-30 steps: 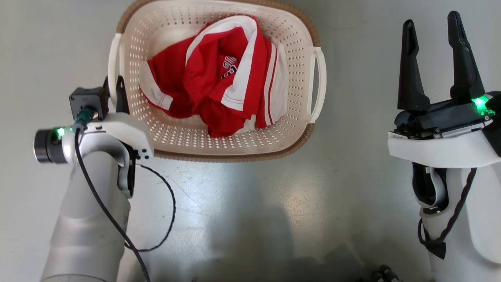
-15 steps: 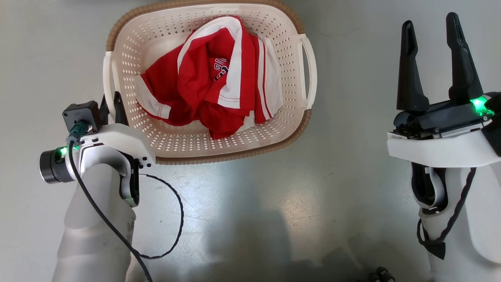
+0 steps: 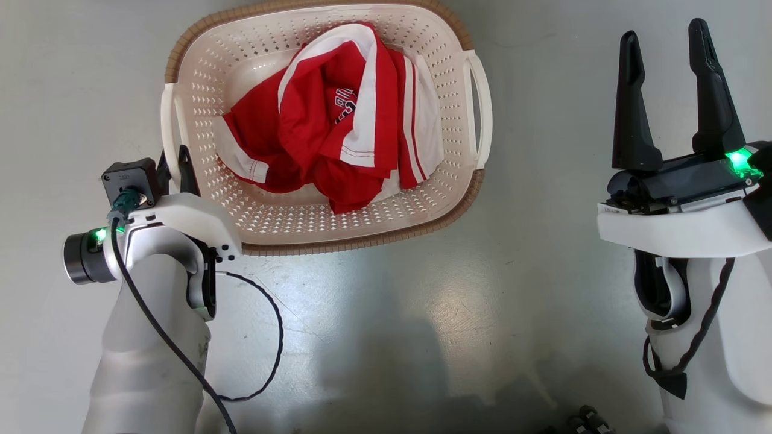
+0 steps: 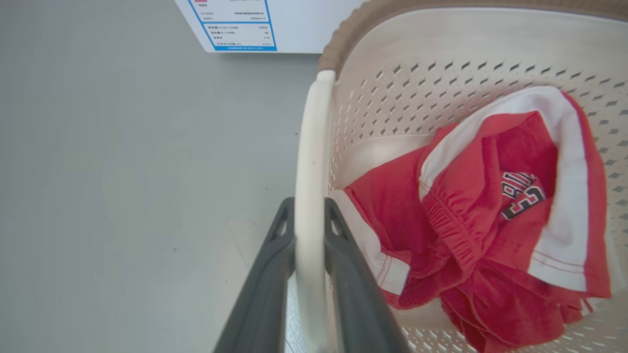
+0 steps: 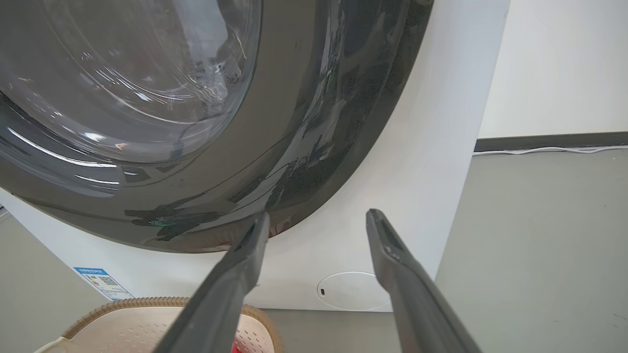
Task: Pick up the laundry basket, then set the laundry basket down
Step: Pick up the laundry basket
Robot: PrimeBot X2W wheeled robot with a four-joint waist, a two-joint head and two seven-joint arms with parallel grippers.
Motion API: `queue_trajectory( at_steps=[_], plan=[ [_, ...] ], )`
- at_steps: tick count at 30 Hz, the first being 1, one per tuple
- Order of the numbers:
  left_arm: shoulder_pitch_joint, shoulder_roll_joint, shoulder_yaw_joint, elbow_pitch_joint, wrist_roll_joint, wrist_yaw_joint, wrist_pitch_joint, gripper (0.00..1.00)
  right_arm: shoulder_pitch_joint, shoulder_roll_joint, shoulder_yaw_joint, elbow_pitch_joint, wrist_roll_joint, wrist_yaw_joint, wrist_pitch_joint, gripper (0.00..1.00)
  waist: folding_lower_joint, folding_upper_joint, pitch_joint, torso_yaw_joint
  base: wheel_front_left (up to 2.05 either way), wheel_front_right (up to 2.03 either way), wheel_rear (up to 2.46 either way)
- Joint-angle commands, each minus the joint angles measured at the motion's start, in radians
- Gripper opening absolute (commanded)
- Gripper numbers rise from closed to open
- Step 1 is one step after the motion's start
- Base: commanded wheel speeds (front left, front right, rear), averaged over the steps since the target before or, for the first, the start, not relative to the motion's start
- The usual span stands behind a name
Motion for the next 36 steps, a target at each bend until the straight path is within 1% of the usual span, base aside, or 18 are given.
queue_trajectory(
  at_steps=[1, 9, 10, 11, 12, 13, 14, 16, 17, 18, 19, 20, 29, 36],
  plan=[
    [0.018, 0.018, 0.022, -0.006, 0.018, 0.0, -0.006, 0.0, 0.018, 0.005, 0.021, -0.025, -0.004, 0.007, -0.006, 1.0, 0.0, 0.0, 0.002, 0.0, 0.0, 0.0, 0.0],
    [0.016, 0.015, 0.03, 0.0, 0.024, 0.001, -0.006, 0.0, 0.019, 0.005, 0.02, -0.02, -0.003, 0.007, -0.006, 1.0, 0.0, 0.0, -0.001, 0.002, 0.0, 0.0, 0.0],
    [0.016, 0.014, 0.032, 0.001, 0.025, 0.002, -0.006, 0.05, 0.019, 0.005, 0.02, -0.02, -0.002, 0.007, -0.006, 1.0, 0.0, 0.0, -0.002, 0.003, 0.0, 0.0, 0.0],
    [0.016, 0.014, 0.034, 0.002, 0.024, 0.003, -0.006, 0.13, 0.019, 0.005, 0.021, -0.019, -0.002, 0.007, -0.006, 1.0, 0.0, 0.0, -0.003, 0.003, 0.0, 0.0, 0.0],
    [0.017, 0.013, 0.038, 0.004, 0.022, 0.004, -0.006, 0.29, 0.02, 0.005, 0.021, -0.019, -0.002, 0.007, -0.006, 1.0, 0.0, 0.0, -0.004, 0.003, 0.0, 0.0, 0.0],
    [0.018, 0.013, 0.041, 0.007, 0.021, 0.005, -0.006, 0.36, 0.021, 0.005, 0.021, -0.019, -0.001, 0.007, -0.006, 1.0, 0.0, 0.0, -0.005, 0.004, 0.0, 0.0, 0.0],
    [0.018, 0.013, 0.043, 0.009, 0.02, 0.005, -0.006, 0.42, 0.021, 0.005, 0.021, -0.019, -0.001, 0.007, -0.006, 1.0, 0.0, 0.0, -0.006, 0.004, 0.0, 0.0, 0.0],
    [0.02, 0.012, 0.047, 0.013, 0.02, 0.005, -0.006, 0.49, 0.022, 0.005, 0.022, -0.018, -0.001, 0.007, -0.006, 1.0, 0.0, 0.0, -0.009, 0.004, 0.0, 0.0, 0.0],
    [0.021, 0.012, 0.049, 0.014, 0.02, 0.006, -0.006, 0.65, 0.023, 0.005, 0.023, -0.018, 0.0, 0.007, -0.006, 1.0, 0.0, 0.0, -0.01, 0.004, 0.0, 0.0, 0.0],
    [0.023, 0.012, 0.05, 0.014, 0.02, 0.006, -0.006, 0.86, 0.024, 0.005, 0.024, -0.018, 0.0, 0.007, -0.006, 1.0, 0.0, 0.0, -0.012, 0.004, 0.0, 0.0, 0.0],
    [0.024, 0.012, 0.051, 0.015, 0.021, 0.006, -0.006, 0.95, 0.025, 0.005, 0.025, -0.018, 0.0, 0.007, -0.006, 1.0, 0.0, 0.0, -0.013, 0.004, 0.0, 0.0, 0.0],
    [0.026, 0.012, 0.052, 0.015, 0.022, 0.006, -0.006, 1.0, 0.026, 0.005, 0.025, -0.018, 0.0, 0.007, -0.006, 1.0, 0.0, 0.0, -0.014, 0.004, 0.0, 0.0, 0.0],
    [0.034, 0.016, 0.063, -0.012, 0.031, 0.005, -0.006, 1.0, 0.033, 0.005, 0.024, -0.014, -0.004, 0.007, -0.006, 1.0, 0.0, 0.0, -0.028, 0.006, 0.0, 0.0, 0.0],
    [0.064, 0.015, 0.068, -0.111, 0.038, -0.015, -0.006, 1.0, 0.031, 0.005, 0.027, -0.003, 0.006, 0.007, -0.006, 1.0, 0.0, 0.0, -0.066, 0.01, 0.0, 0.0, 0.0]
  ],
)
